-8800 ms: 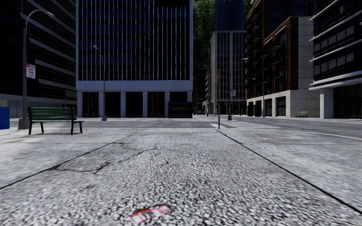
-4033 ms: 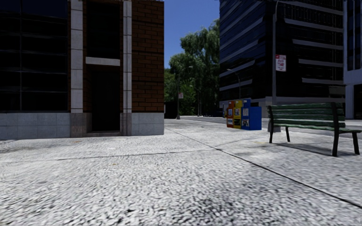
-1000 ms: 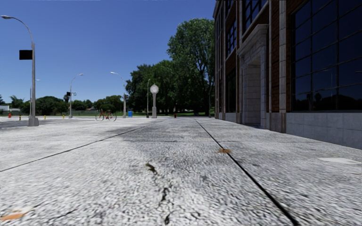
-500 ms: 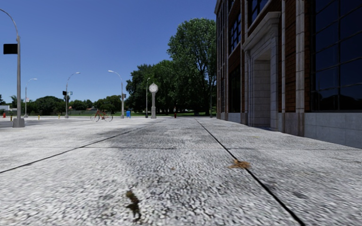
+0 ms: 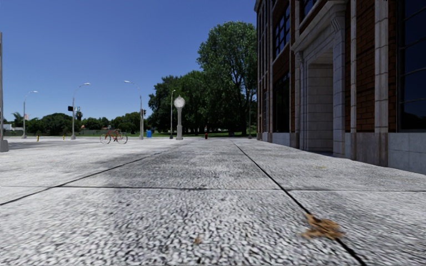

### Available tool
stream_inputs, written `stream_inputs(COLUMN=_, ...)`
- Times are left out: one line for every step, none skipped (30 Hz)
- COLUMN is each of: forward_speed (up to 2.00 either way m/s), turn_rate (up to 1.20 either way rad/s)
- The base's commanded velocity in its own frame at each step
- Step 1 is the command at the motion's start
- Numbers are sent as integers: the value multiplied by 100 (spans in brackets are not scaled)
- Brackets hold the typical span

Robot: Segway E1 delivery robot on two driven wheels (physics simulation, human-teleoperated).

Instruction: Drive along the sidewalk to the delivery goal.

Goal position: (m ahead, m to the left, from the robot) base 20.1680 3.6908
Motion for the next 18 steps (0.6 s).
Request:
stream_inputs(forward_speed=200, turn_rate=29)
stream_inputs(forward_speed=200, turn_rate=29)
stream_inputs(forward_speed=200, turn_rate=31)
stream_inputs(forward_speed=200, turn_rate=37)
stream_inputs(forward_speed=200, turn_rate=39)
stream_inputs(forward_speed=200, turn_rate=39)
stream_inputs(forward_speed=200, turn_rate=40)
stream_inputs(forward_speed=200, turn_rate=40)
stream_inputs(forward_speed=200, turn_rate=40)
stream_inputs(forward_speed=200, turn_rate=40)
stream_inputs(forward_speed=200, turn_rate=40)
stream_inputs(forward_speed=200, turn_rate=40)
stream_inputs(forward_speed=200, turn_rate=40)
stream_inputs(forward_speed=200, turn_rate=39)
stream_inputs(forward_speed=200, turn_rate=39)
stream_inputs(forward_speed=200, turn_rate=38)
stream_inputs(forward_speed=200, turn_rate=35)
stream_inputs(forward_speed=200, turn_rate=22)
